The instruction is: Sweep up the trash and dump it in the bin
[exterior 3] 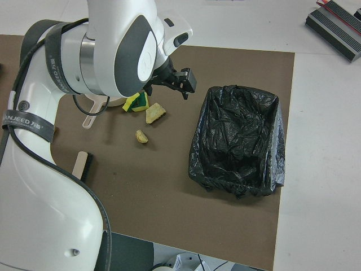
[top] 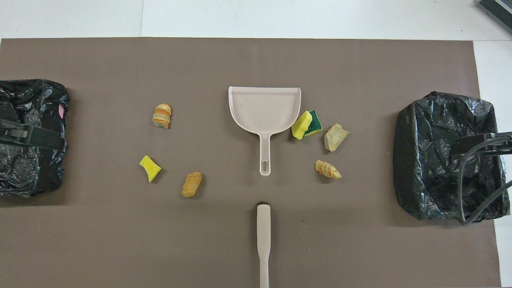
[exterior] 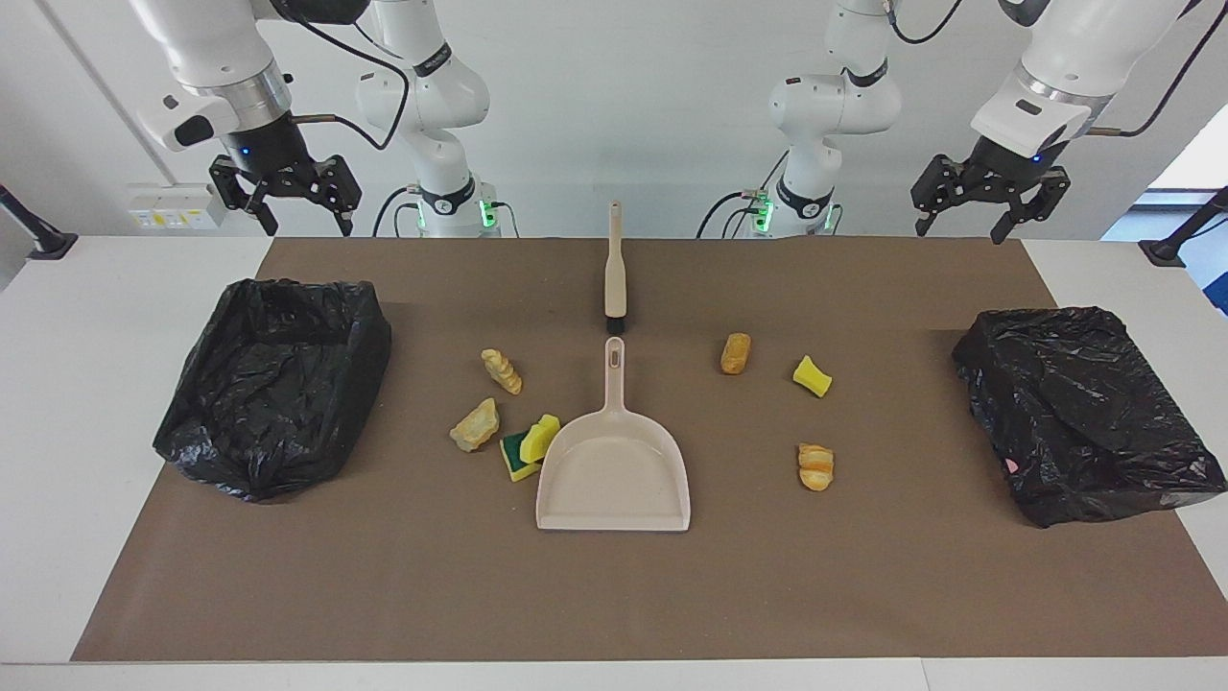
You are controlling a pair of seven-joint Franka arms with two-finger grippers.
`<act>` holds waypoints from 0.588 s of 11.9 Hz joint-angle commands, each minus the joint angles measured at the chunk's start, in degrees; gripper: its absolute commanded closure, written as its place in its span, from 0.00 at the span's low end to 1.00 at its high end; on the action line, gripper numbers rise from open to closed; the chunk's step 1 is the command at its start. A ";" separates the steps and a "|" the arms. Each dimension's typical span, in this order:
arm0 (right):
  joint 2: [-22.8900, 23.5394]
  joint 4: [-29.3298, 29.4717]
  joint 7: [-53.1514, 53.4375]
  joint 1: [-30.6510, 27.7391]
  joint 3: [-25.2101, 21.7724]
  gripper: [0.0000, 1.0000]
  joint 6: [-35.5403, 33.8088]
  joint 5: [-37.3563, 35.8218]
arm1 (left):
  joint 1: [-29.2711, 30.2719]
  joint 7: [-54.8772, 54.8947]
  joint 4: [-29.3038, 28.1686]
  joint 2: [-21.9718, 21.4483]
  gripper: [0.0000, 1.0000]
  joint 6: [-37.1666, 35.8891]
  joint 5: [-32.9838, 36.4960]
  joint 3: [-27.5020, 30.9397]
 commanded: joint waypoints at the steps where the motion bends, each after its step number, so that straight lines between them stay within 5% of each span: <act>1: -0.85 -0.91 -1.27 -0.86 0.16 0.00 -0.06 0.79 | -0.83 -0.13 0.02 -0.61 0.00 -1.27 -0.40 0.58; 7: -1.03 -1.26 -1.00 -0.86 0.16 0.00 0.12 0.71 | -0.65 -0.40 -0.60 -1.14 0.00 -1.36 -0.40 0.58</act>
